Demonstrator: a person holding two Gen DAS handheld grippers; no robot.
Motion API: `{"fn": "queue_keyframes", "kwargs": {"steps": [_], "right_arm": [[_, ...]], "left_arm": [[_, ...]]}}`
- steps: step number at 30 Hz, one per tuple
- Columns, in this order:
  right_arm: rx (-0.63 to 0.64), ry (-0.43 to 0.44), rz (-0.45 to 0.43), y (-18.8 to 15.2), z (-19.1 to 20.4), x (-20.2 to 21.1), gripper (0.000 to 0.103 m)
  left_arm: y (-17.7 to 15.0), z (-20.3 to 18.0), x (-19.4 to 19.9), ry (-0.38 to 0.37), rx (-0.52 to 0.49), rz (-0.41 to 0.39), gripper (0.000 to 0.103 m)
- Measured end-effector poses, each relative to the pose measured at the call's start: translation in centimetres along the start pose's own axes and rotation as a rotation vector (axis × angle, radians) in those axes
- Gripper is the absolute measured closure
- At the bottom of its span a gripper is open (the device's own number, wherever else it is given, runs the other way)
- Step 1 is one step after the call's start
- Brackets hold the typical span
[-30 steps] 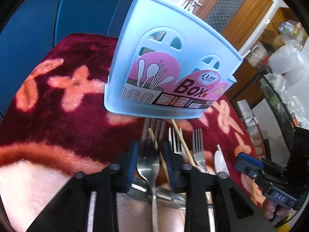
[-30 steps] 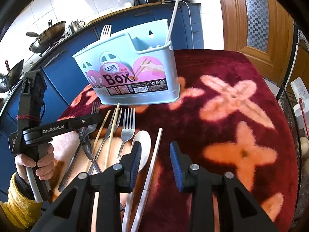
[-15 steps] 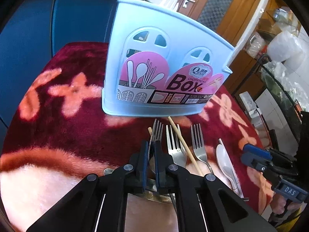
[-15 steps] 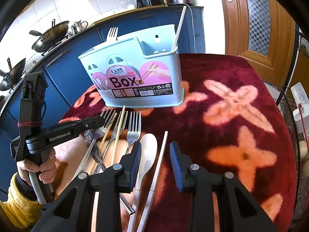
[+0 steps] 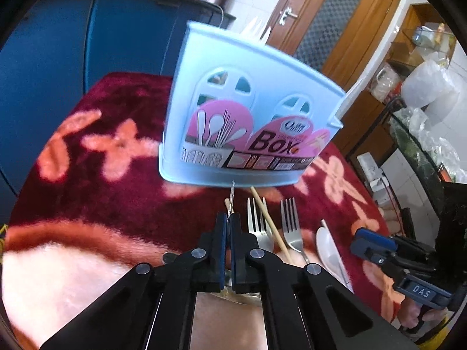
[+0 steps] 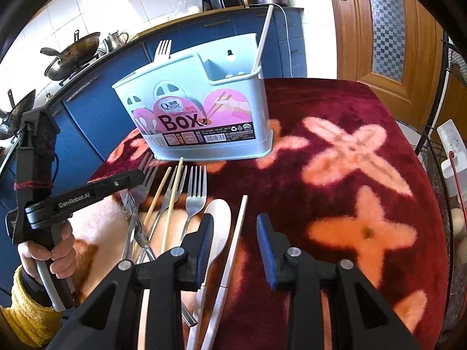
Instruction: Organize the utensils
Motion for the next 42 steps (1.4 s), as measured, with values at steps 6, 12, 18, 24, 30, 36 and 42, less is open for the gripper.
{"fn": "queue_keyframes", "kwargs": {"steps": [6, 12, 18, 24, 30, 36, 42], "right_arm": [[0.039, 0.017, -0.006, 0.6, 1.5, 0.1, 0.069], [0.083, 0.050, -0.008, 1.6, 3.7, -0.4, 0.069], [0.142, 0.101, 0.008, 2.7, 6.5, -1.6, 0.069], [0.196, 0.165, 0.057, 3.5, 9.3, -3.9, 0.069], [0.248, 0.201, 0.125, 4.1, 11.0, -6.6, 0.069], [0.323, 0.204, 0.170, 4.0, 12.2, -8.5, 0.076], [0.336, 0.199, 0.148, 3.8, 12.4, -7.7, 0.080]], "left_arm": [[0.4, -0.1, 3.0, -0.003, -0.008, -0.071, 0.102], [0.9, 1.1, 6.8, 0.027, -0.012, -0.147, 0.102], [1.6, 3.1, 9.2, 0.112, -0.027, -0.207, 0.102], [2.1, 5.0, 10.3, 0.142, -0.012, -0.222, 0.102], [2.1, 5.7, 10.0, 0.155, -0.007, -0.213, 0.101], [2.1, 6.1, 9.2, 0.180, 0.008, -0.197, 0.101], [2.1, 6.1, 8.8, 0.191, 0.013, -0.194, 0.101]]}}
Point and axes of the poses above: each gripper's, at about its wrist camera, not at the fingertips, and x roughly against the way its jaws point, z to its left, y to its top, the point moved 4 cm from there along -x, roughly the way its jaws point, and after that the axes turned 15 degrees about x, right-handed, at the moved point
